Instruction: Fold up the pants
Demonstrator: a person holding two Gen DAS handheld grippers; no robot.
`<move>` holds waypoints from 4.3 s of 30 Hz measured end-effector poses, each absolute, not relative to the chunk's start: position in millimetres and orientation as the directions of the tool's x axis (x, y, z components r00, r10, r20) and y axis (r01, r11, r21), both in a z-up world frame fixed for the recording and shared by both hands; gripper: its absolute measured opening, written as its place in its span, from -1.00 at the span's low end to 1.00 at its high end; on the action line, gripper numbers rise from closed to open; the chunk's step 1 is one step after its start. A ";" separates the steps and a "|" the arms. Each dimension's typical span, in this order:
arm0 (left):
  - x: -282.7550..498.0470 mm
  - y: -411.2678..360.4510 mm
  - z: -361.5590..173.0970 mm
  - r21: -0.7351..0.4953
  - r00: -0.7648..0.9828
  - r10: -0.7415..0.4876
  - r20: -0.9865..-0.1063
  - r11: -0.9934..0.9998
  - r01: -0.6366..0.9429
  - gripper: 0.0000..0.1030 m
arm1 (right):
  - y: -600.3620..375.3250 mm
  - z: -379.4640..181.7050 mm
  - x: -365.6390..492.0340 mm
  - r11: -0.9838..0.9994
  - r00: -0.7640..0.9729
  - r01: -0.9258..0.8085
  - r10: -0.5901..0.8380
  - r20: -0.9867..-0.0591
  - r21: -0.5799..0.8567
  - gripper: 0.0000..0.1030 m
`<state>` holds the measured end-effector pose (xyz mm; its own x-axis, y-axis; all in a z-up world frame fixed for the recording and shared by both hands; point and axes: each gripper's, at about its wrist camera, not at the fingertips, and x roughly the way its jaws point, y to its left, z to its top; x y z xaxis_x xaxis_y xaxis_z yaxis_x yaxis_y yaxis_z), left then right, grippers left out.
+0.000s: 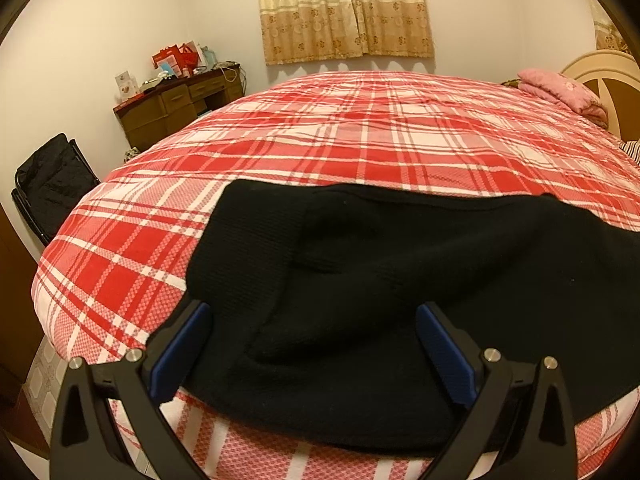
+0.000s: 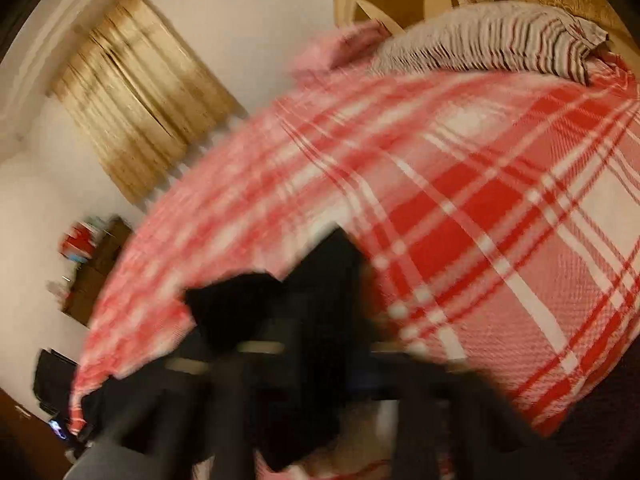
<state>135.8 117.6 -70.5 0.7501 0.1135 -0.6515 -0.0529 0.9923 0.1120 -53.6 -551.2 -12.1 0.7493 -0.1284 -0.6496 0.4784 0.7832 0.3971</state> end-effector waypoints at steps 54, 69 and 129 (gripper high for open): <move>115.6 112.1 -44.1 0.043 0.804 0.056 -0.592 0.998 -0.038 1.00 | -446.9 11.8 -70.0 0.876 0.862 0.308 -0.092 -0.498 0.371 -0.24; 90.2 85.5 -66.1 0.013 0.758 -0.078 -0.648 0.994 0.113 1.00 | -369.4 -1.5 -68.7 0.945 0.791 0.200 0.001 -0.611 0.260 -0.24; 93.8 35.9 -24.3 -0.001 0.823 -0.194 -0.534 0.973 0.230 1.00 | -460.7 -0.3 -62.2 0.825 0.783 0.452 -0.184 -0.594 0.340 -0.88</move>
